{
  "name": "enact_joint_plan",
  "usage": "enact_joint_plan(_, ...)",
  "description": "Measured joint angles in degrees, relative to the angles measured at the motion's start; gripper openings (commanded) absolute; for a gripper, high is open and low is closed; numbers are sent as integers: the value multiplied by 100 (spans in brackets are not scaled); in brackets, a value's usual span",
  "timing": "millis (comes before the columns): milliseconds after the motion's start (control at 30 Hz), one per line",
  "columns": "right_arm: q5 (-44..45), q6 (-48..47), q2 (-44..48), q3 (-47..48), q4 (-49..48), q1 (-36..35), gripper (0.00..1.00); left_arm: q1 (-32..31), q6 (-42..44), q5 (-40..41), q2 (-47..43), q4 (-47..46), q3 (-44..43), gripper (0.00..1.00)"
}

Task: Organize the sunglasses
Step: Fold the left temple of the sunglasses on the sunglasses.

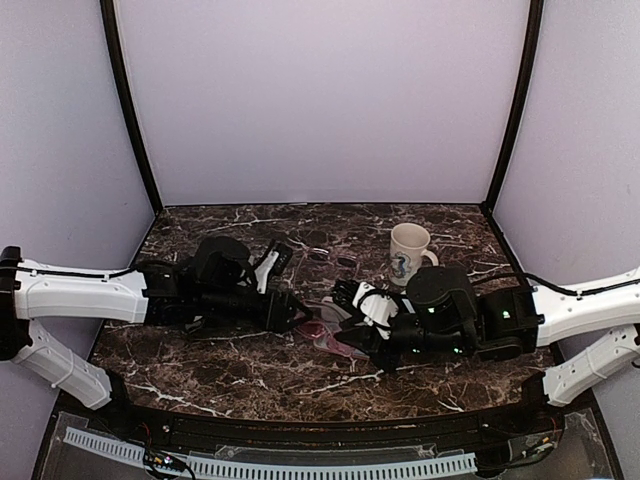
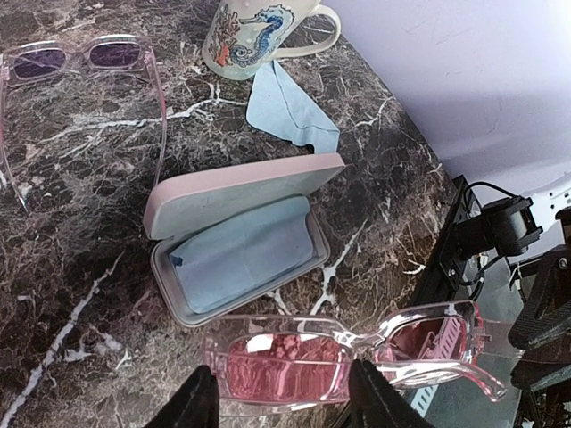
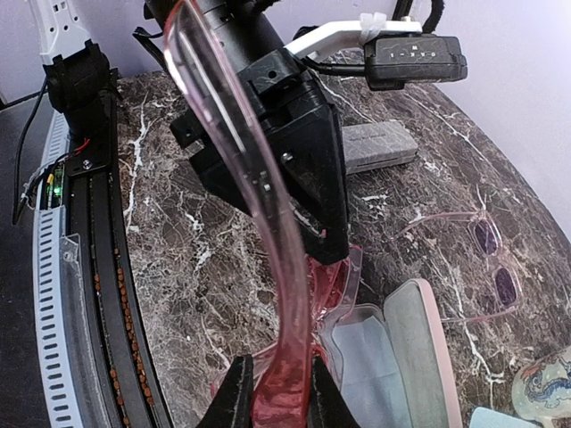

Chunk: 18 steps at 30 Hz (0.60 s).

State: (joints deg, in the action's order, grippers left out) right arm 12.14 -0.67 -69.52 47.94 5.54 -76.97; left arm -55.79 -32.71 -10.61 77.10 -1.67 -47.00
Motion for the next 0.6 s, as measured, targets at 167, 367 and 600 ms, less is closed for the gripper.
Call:
enact_joint_plan(167, -42, 72, 44, -90, -44, 33, 0, -111, 74, 13, 245, 0, -116, 53)
enact_joint_plan(367, -46, 109, 98, -184, -129, 48, 0, -138, 302, -48, 323, 4, -192, 55)
enact_joint_plan(600, -42, 142, 245, -304, -247, 55, 0, -138, 579, -232, 531, 20, -376, 55)
